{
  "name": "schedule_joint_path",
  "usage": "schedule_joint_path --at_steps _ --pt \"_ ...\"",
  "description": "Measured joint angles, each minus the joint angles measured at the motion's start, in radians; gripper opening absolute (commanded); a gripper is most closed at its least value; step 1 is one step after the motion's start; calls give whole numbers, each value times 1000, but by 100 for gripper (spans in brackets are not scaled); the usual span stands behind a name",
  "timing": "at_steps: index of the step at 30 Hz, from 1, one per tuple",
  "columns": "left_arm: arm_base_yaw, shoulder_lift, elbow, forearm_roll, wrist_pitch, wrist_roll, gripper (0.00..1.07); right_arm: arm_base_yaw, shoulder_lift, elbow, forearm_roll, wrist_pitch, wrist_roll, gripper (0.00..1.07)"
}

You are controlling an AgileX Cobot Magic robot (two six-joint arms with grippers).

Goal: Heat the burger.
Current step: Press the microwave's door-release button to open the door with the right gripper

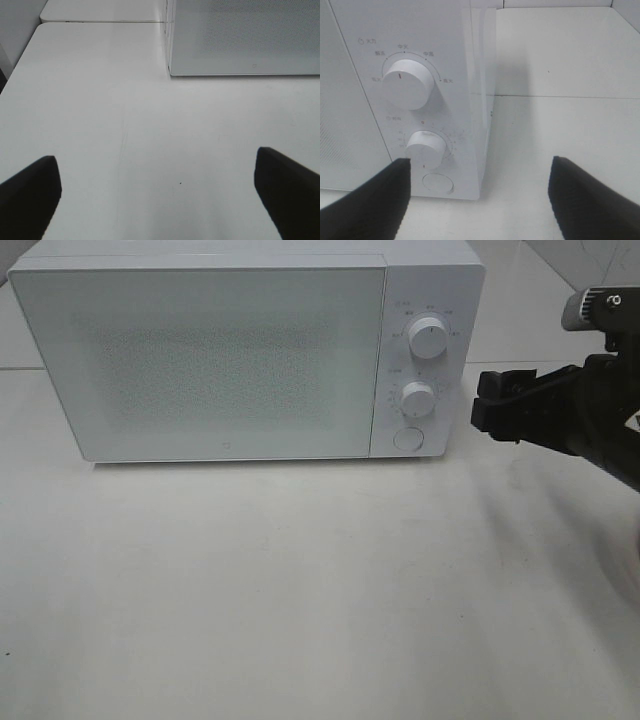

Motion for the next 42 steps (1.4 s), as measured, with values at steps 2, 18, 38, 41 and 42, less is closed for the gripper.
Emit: schedule_joint_path --at_steps 2,18,38,41,42 --pt "0 0 0 0 0 0 98 61 31 6 67 -60 -18 75" --pt "0 0 0 0 0 0 98 324 200 6 361 -250 -66 75" --pt "0 0 0 0 0 0 98 417 271 5 478 -300 13 71" --pt "0 0 0 0 0 0 98 417 271 5 479 -299 107 67" --pt "0 0 0 0 0 0 98 417 271 5 479 -299 207 64"
